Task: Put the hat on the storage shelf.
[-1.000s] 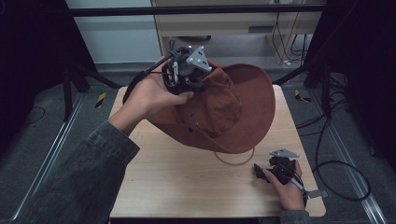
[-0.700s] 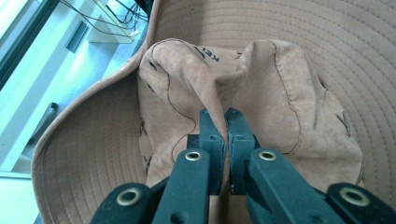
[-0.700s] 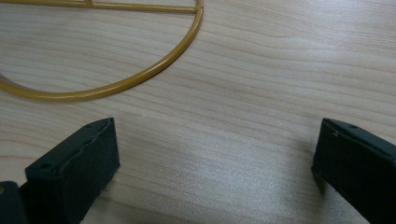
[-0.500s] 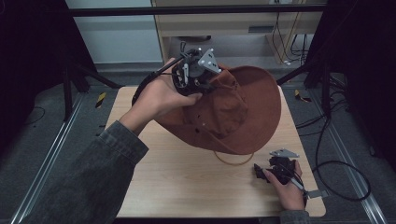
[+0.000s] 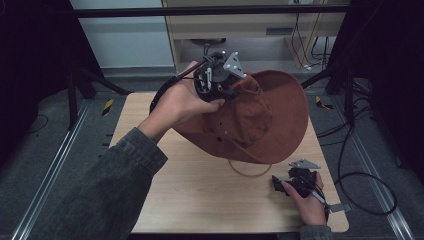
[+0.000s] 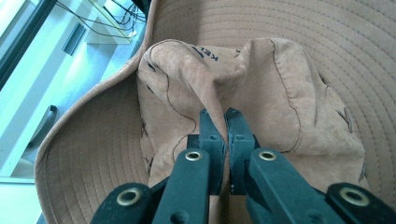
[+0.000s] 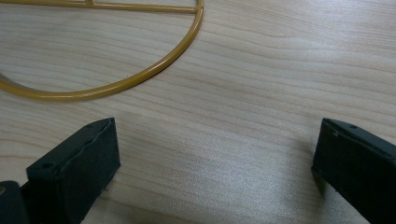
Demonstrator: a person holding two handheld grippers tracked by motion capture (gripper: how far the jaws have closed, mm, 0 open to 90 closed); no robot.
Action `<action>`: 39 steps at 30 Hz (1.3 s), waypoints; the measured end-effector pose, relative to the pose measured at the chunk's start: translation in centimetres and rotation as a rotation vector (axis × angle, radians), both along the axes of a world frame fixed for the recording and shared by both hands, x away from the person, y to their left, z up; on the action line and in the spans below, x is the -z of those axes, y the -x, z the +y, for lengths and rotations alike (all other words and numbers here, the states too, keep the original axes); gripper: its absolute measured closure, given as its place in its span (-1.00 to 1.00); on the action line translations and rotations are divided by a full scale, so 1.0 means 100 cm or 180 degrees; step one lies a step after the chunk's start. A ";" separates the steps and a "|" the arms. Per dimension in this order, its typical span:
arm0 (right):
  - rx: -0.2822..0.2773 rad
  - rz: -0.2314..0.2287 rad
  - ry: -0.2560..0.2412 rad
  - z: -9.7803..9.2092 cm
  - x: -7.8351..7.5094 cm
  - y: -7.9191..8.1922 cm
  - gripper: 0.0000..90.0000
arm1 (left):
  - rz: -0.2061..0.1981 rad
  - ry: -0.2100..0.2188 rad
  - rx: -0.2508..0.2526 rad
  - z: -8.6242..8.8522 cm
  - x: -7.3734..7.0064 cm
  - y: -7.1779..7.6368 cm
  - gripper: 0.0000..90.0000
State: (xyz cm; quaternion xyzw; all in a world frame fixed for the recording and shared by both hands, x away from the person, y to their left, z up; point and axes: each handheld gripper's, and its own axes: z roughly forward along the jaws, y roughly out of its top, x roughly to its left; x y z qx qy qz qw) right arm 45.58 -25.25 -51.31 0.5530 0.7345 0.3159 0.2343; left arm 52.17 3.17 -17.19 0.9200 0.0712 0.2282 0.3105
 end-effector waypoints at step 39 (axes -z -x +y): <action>0.0009 0.0002 -0.0001 0.000 0.000 0.000 -0.99 | 0.0103 -0.0134 0.0126 -0.054 0.017 -0.017 0.95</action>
